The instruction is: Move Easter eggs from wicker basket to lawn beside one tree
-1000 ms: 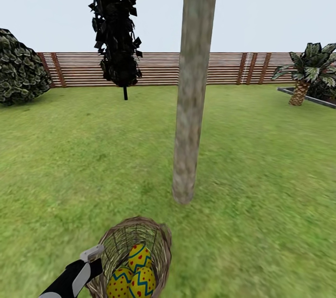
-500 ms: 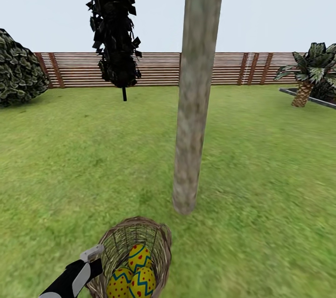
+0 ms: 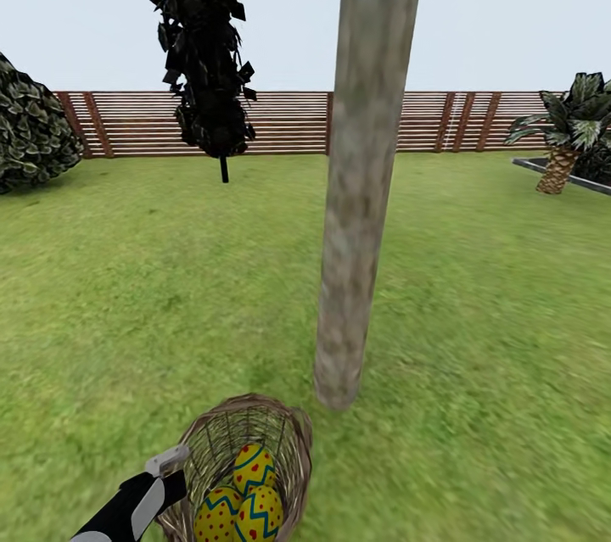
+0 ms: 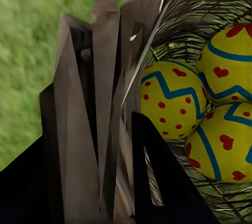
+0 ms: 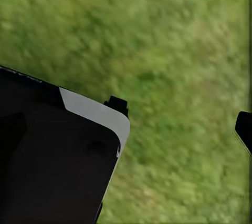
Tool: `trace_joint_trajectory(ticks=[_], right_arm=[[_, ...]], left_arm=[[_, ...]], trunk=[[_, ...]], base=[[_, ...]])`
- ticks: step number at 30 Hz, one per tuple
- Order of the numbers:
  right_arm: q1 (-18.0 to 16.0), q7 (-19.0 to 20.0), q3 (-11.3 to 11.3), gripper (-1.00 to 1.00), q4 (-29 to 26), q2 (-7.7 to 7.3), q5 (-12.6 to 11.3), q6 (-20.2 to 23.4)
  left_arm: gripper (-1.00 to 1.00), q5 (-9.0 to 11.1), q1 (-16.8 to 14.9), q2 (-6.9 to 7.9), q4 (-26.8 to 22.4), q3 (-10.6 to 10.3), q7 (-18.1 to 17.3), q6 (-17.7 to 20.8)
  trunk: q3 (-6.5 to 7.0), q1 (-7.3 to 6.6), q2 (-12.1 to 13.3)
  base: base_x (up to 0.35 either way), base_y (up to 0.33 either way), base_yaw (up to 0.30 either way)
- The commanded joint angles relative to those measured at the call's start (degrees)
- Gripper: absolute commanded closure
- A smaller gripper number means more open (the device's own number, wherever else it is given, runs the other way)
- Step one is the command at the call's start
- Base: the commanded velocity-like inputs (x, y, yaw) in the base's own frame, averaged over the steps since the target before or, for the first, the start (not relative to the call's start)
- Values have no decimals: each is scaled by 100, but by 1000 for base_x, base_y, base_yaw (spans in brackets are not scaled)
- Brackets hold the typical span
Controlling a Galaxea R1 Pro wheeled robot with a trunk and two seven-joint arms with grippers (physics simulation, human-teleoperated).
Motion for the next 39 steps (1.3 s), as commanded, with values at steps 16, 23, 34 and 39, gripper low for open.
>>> trace_joint_trajectory(ticks=[16,23,34,39], right_arm=[[-10,10,-27,-100,0,-3,67,-32],[-9,10,-27,-100,4,-3,61,-32],[-10,10,-27,-100,1,-11,72,-39],[-16,353,-60,-100,-244,-204,12,-30]], left_arm=[[100,73,-3,-1,-14,4,32,26],[100,72,-3,-1,-14,4,30,26],[100,66,-3,-2,-14,4,35,26],[100,65,-3,-10,-14,-3,38,26]], trunk=[[-11,7,-12],[-11,7,-12],[-11,7,-12],[-11,7,-12]], base=[[339,0,0],[339,0,0],[331,0,0],[21,0,0]])
